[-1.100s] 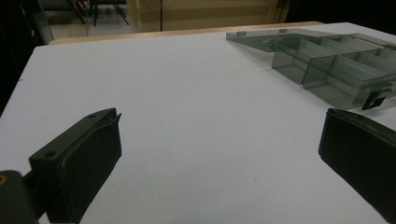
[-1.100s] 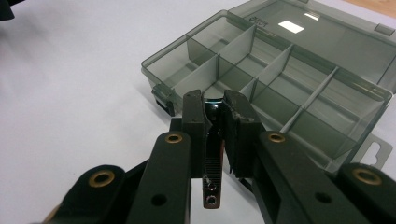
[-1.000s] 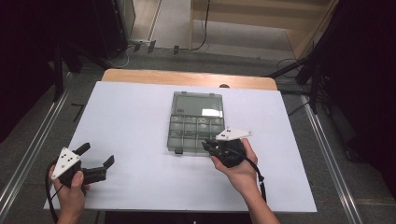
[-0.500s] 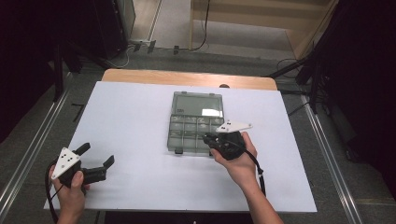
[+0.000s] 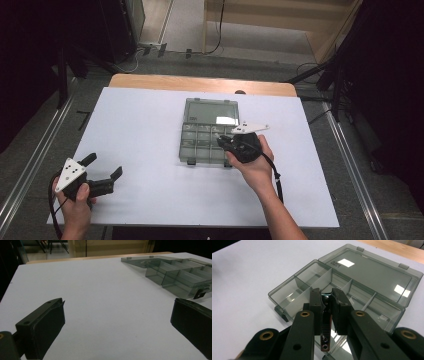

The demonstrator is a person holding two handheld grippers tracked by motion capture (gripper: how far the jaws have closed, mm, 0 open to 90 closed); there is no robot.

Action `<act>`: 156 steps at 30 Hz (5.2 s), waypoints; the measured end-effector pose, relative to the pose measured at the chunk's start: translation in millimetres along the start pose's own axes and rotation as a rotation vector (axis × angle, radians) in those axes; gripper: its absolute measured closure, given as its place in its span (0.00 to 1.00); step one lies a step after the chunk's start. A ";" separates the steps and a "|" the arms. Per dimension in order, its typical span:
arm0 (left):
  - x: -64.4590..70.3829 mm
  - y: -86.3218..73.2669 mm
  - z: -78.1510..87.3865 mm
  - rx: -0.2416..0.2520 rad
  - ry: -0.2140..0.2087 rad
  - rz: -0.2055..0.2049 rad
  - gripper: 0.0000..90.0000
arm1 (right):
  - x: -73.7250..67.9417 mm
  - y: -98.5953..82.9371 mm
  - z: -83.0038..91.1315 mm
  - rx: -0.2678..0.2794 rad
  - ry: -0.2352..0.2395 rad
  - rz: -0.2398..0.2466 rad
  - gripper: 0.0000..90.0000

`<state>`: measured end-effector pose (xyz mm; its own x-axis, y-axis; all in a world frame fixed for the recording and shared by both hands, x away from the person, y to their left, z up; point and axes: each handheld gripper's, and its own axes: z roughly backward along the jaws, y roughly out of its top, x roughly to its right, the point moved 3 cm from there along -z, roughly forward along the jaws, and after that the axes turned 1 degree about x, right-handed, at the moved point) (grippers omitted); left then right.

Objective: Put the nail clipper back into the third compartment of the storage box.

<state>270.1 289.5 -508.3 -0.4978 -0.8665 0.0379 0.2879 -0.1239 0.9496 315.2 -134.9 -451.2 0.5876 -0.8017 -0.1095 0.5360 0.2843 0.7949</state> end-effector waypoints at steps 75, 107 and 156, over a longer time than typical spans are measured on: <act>0.6 0.0 -1.0 -0.005 -0.005 -0.007 0.00 | 50.1 -6.3 -26.8 0.121 -0.004 -0.099 0.00; 1.1 -0.2 -1.4 -0.009 0.006 -0.014 0.00 | 61.3 -59.1 51.5 0.246 -0.041 -0.106 0.00; 1.5 -0.7 -2.9 -0.018 0.031 -0.030 0.00 | 100.0 -157.4 144.2 0.341 -0.172 -0.168 0.00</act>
<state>271.5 286.8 -509.8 -0.4814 -0.8765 -0.0007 0.2882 -0.1591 0.9443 202.2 -335.6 -501.3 0.3837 -0.9065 -0.1760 0.3669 -0.0253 0.9299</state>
